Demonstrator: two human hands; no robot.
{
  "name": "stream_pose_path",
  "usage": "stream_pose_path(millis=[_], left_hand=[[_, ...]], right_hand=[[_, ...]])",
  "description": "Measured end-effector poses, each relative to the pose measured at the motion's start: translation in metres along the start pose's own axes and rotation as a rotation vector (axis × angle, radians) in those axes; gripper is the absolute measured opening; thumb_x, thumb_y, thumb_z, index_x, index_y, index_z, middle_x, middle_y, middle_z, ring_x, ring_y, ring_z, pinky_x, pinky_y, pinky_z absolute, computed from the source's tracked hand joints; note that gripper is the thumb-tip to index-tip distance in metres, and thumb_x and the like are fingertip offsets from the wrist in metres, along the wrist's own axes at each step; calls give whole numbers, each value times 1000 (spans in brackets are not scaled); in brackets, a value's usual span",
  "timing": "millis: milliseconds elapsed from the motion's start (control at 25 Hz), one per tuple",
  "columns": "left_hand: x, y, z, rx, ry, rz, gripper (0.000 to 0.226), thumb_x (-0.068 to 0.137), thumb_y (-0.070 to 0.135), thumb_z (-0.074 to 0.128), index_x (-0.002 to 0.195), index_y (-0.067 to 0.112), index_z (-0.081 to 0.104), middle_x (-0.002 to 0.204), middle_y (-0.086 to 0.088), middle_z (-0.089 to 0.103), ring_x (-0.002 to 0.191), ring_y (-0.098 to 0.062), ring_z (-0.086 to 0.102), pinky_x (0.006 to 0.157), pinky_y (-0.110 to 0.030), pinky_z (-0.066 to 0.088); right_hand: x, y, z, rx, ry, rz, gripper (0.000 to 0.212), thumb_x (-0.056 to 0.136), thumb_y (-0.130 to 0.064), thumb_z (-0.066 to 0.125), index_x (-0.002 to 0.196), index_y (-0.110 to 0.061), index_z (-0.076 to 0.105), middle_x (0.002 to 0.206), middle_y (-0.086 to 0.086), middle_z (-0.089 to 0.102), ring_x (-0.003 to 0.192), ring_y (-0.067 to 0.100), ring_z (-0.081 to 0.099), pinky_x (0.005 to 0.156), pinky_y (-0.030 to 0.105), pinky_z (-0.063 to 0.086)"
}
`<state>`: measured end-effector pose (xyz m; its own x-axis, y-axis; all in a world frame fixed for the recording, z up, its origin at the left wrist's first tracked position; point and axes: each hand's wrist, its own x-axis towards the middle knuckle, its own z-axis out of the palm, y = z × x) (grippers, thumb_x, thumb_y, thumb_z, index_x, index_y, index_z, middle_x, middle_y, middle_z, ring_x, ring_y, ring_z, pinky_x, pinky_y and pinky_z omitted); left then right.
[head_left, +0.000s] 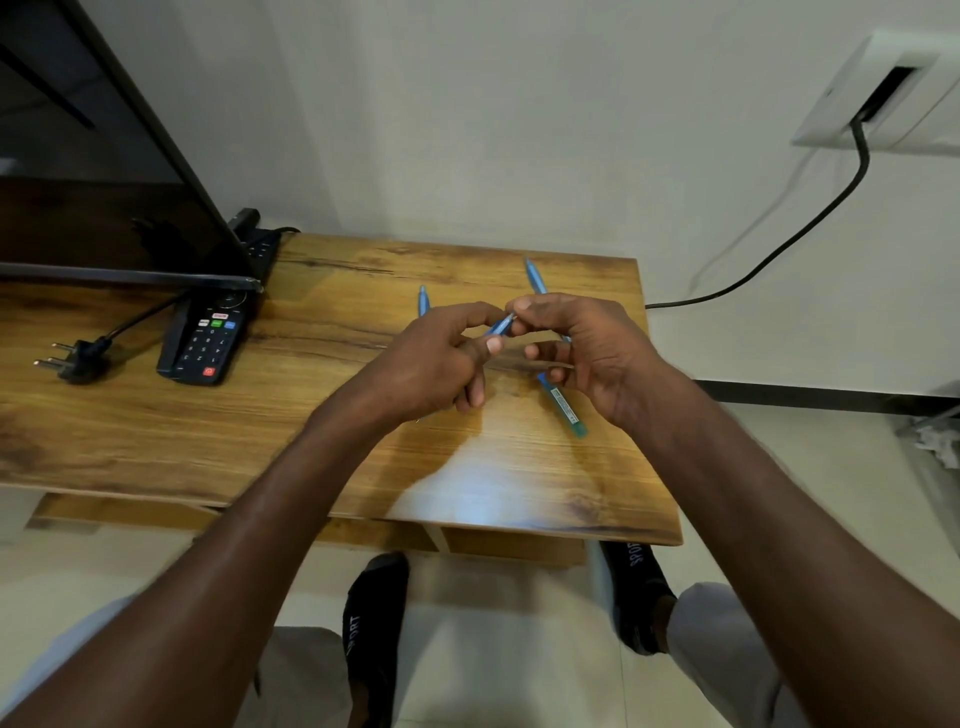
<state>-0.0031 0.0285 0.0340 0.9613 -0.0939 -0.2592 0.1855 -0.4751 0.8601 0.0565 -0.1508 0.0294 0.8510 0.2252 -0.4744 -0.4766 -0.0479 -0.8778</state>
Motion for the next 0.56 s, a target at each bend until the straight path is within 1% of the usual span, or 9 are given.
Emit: stream_pose_path(millis=[80,120,200,240,280,320,400,480,560], left_hand=[[-2,0,-1,-2,-32,-11,33,111,21,50,140,34,58,69,-12,72,66,-26,68,67,-40,58],[-3,1,-2,-15,-36,-18,33,111,20,50,139,34,58,72,-13,74,67,-26,69,66,-39,58],[-5,0,-4,-44,-16,-38,29,111,18,49,133,32,62,83,-15,77,67,-24,70,60,-35,54],[-5,-1,-5,-49,7,-54,27,111,16,49,129,29,63,90,-16,77,67,-24,70,58,-34,53],[-5,-3,-7,-48,36,-74,25,111,14,49,126,26,64,96,-17,76,67,-24,69,57,-34,51],[-6,-6,-9,-48,65,-98,24,110,12,49,125,23,64,99,-17,75,67,-24,69,57,-34,51],[-8,-10,-12,-63,111,-141,25,109,10,50,128,21,61,98,-18,75,65,-23,66,55,-32,49],[-9,-13,-15,-80,137,-177,27,108,8,51,129,24,59,95,-17,76,62,-22,66,51,-29,49],[-10,-14,-17,-89,142,-199,27,108,8,51,128,24,61,95,-18,77,63,-22,67,51,-28,50]], right_hand=[[1,-2,-2,18,2,-8,25,93,-24,76,113,-11,80,92,0,77,68,11,64,53,26,37],[1,-2,-2,23,-7,-8,26,93,-25,76,115,-10,79,91,0,76,68,11,63,53,25,37],[3,0,1,8,-7,-4,28,93,-25,75,115,-8,77,88,1,73,65,11,60,51,26,36],[4,3,4,-49,17,-9,26,93,-24,75,112,-6,77,85,2,73,62,11,59,50,26,36],[5,7,6,-152,47,-31,22,93,-23,75,107,-7,78,84,3,73,61,11,59,50,26,38],[6,11,9,-290,72,-73,17,94,-23,76,101,-8,79,83,3,75,63,12,61,52,26,43],[8,18,13,-583,89,-197,12,92,-27,79,90,-15,79,83,0,78,73,14,70,65,33,57],[9,25,18,-852,107,-288,16,89,-35,82,85,-21,77,80,-3,77,80,17,73,73,37,60],[8,31,25,-1082,158,-349,18,89,-42,81,87,-24,75,84,-4,75,86,22,72,76,41,60]])
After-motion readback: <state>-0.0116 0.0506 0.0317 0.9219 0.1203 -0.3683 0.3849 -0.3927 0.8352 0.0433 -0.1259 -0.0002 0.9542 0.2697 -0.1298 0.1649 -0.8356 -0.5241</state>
